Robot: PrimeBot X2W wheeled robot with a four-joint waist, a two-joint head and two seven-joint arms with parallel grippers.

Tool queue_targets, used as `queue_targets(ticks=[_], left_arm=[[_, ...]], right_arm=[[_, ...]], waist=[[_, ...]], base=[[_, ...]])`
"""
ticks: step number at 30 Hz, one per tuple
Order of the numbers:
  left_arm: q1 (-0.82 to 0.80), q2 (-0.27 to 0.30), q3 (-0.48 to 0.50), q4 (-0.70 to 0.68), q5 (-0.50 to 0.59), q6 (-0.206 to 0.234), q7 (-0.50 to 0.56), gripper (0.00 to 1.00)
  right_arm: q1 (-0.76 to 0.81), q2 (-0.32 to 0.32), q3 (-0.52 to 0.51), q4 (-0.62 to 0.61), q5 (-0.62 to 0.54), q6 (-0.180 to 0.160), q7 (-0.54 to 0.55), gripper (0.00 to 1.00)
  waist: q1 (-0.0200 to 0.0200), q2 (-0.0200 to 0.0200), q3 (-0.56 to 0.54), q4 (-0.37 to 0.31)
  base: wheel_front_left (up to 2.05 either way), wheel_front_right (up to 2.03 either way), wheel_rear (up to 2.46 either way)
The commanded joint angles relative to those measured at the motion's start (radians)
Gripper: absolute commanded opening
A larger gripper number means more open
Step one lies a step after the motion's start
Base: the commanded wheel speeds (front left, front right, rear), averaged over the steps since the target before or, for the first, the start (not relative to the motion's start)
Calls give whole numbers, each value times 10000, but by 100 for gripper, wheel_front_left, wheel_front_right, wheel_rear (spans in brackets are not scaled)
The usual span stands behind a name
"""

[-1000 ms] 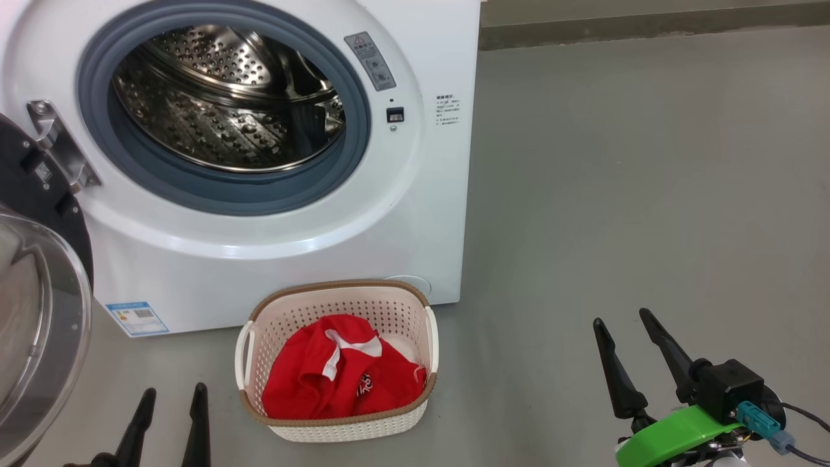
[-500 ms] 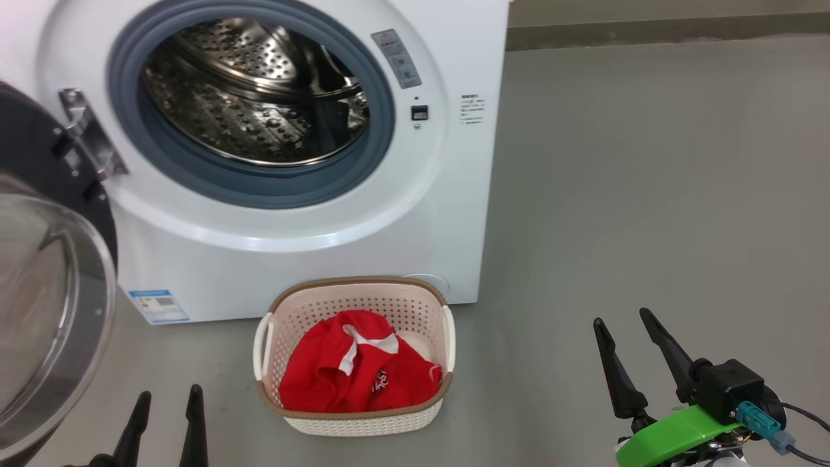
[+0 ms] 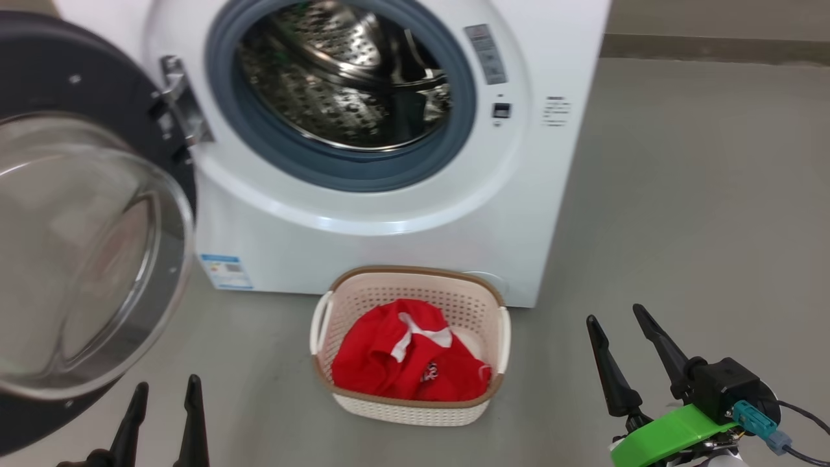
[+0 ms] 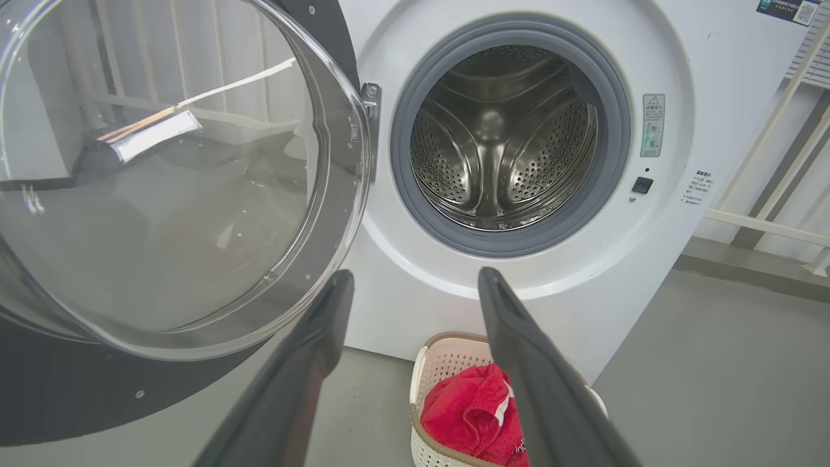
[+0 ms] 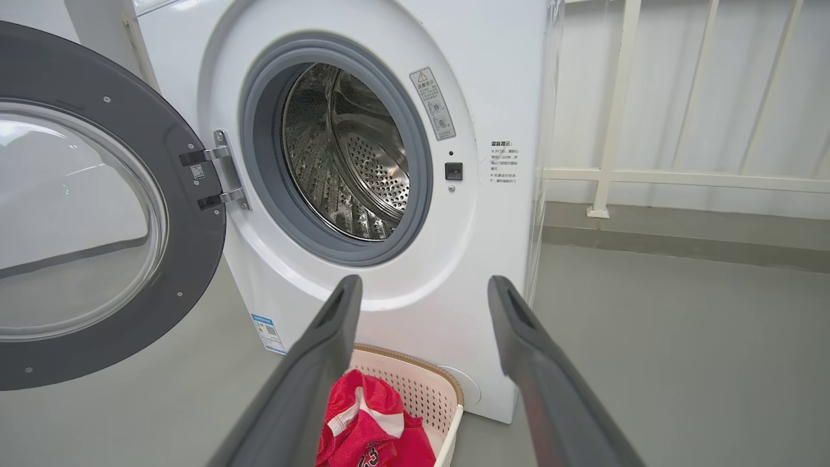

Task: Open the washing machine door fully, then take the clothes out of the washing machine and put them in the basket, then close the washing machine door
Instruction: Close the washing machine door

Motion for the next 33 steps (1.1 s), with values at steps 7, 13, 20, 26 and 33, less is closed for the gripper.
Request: queue_targets(ticks=[7,13,20,26,33], left_arm=[[-449,112,362,-564,81,130,-122,100],[-419,112,265,-641,63,129,-99,100],[-347,246,243,-636,145,229,-49,100],[-154,298,546,-903,63,458,-65,100],[247,195,892,-1272,-43,669,-99,100]], right_arm=[[-162,-12,270,-406,-114,63,-63,100],[-141,-12,384,-402,-46,63,-63,100],[-96,-12,514,-420,104,63,-63,100],[-427,-12,950,-332,108,63,-63,100],[-916,-12,1368,-62,147,63,-63,100]], waist=[[0,-1,107,1499],[0,-1,-25,2252],[0,-1,-231,3079],[0,-1,-26,3356],[0,-1,146,3461]], base=[[0,0,0],[0,0,0],[0,0,0],[0,0,0],[0,0,0]])
